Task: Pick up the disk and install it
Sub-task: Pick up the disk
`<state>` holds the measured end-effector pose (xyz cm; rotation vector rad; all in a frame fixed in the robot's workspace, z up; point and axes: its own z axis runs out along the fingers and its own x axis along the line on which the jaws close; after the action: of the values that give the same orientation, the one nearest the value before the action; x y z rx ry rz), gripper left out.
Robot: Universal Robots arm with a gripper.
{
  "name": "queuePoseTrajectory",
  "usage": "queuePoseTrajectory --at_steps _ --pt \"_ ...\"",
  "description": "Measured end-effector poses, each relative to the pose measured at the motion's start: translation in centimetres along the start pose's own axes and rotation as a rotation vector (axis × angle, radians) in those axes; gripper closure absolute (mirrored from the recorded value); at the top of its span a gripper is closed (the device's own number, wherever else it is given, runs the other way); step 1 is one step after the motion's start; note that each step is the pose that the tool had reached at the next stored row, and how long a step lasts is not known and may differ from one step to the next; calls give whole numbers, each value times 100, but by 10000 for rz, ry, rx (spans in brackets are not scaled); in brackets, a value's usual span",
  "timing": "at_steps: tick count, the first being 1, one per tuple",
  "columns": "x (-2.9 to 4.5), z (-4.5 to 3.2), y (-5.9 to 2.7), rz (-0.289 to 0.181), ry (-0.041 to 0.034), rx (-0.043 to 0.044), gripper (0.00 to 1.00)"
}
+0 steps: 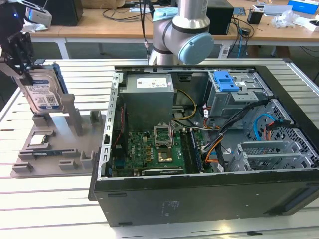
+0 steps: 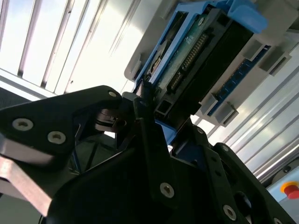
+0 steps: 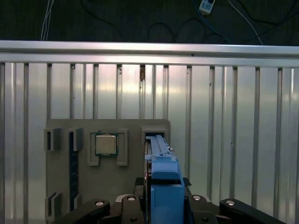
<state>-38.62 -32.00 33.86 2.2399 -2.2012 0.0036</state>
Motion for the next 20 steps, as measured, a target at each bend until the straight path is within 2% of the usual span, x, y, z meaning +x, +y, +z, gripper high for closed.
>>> queuePoseTrajectory --at_steps 5,8,12,13,20 --pt "1 -177 0 0 0 1 64" --pt "1 -367 0 0 0 1 64" --pt "1 -512 0 0 0 1 64" --pt "1 -584 -1 0 0 2 64" --pt "2 -838 -1 0 0 1 64"
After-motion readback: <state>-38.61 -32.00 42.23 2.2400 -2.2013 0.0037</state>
